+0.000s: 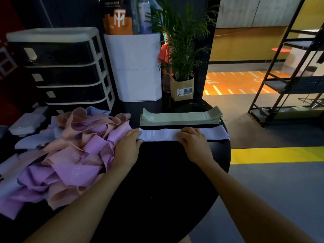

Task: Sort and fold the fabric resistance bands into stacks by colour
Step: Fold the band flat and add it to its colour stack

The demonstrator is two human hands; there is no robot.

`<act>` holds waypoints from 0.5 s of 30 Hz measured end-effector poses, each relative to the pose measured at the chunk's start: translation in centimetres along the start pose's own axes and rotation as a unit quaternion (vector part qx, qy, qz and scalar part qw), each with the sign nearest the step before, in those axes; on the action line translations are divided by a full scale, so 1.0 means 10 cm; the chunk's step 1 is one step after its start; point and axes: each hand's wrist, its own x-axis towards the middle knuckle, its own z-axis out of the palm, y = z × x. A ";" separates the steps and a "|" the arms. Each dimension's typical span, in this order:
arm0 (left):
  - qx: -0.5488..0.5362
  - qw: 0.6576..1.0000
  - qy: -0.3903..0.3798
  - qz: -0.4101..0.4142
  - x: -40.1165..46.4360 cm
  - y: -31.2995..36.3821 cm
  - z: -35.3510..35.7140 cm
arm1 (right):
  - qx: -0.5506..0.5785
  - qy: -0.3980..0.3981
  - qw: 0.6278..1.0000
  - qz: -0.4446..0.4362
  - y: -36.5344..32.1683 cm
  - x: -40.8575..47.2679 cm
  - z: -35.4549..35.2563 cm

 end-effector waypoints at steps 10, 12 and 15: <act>0.021 1.000 0.002 0.022 0.00 0.04 -0.01 | -0.012 0.015 1.000 -0.008 0.00 0.00 0.01; 0.020 0.999 -0.006 0.026 0.00 0.04 -0.02 | -0.021 0.013 1.000 -0.008 -0.02 -0.01 0.00; -0.008 1.000 -0.026 0.015 0.01 0.06 -0.05 | -0.028 0.018 0.999 0.005 -0.04 -0.02 -0.01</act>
